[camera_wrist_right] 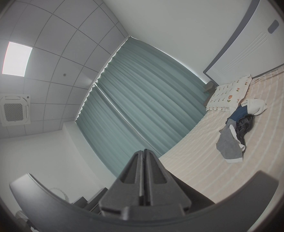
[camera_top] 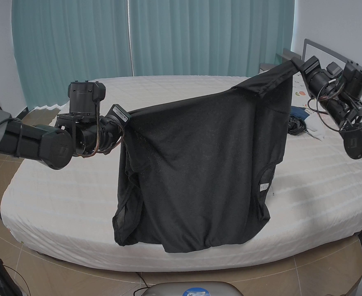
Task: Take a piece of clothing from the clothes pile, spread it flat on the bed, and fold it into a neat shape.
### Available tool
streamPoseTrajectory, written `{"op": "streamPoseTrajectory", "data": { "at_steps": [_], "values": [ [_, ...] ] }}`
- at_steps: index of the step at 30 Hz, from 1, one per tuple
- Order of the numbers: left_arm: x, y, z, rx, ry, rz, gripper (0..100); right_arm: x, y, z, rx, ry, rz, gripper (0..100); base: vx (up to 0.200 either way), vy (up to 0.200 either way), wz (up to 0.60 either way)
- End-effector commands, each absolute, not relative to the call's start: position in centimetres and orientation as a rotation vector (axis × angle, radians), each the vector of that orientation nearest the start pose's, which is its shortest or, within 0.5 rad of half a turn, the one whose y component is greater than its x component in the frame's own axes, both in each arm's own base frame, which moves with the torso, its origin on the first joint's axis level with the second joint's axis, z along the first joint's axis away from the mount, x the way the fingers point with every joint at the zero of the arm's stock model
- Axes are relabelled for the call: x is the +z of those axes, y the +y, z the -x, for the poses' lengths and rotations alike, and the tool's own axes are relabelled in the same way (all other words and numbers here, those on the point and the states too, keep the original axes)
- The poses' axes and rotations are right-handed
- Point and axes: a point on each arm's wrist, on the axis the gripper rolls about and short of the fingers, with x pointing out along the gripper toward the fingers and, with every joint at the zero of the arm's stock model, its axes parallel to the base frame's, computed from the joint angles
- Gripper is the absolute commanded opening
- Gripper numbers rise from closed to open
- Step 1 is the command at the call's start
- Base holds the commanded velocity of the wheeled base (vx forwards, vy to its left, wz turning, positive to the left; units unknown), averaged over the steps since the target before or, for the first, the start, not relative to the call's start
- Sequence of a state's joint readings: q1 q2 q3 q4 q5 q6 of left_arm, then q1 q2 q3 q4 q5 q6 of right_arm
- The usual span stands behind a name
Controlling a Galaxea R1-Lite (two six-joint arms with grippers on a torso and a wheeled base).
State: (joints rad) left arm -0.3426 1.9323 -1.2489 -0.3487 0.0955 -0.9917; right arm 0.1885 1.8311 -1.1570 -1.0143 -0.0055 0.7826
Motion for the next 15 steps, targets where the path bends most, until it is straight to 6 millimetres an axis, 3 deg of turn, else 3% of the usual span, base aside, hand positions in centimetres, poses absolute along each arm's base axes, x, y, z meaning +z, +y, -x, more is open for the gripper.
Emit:
{"op": "streamPoseTrajectory", "data": {
  "at_steps": [1, 8, 13, 15],
  "values": [
    [15.6, -12.9, -40.3, 0.0, 0.46, 0.895, 0, 21.9, 7.7, -39.3, 0.263, -0.175, -0.766, 0, 0.2, 0.0, 0.0],
    [11.5, -13.2, -43.4, 0.045, 0.507, 0.881, 0, 16.7, 8.9, -42.7, 0.219, -0.136, -0.69, 0, 0.2, 0.0, 0.0],
    [9.5, -13.5, -44.3, 0.061, 0.535, 0.872, 0, 13.9, 9.9, -43.9, 0.223, -0.115, -0.667, 0, 0.0, 0.0, 0.0],
    [8.0, -13.7, -45.1, 0.071, 0.55, 0.867, 0, 11.9, 10.5, -44.8, 0.218, -0.088, -0.659, 0, 0.0, 0.0, 0.0]
  ]
}}
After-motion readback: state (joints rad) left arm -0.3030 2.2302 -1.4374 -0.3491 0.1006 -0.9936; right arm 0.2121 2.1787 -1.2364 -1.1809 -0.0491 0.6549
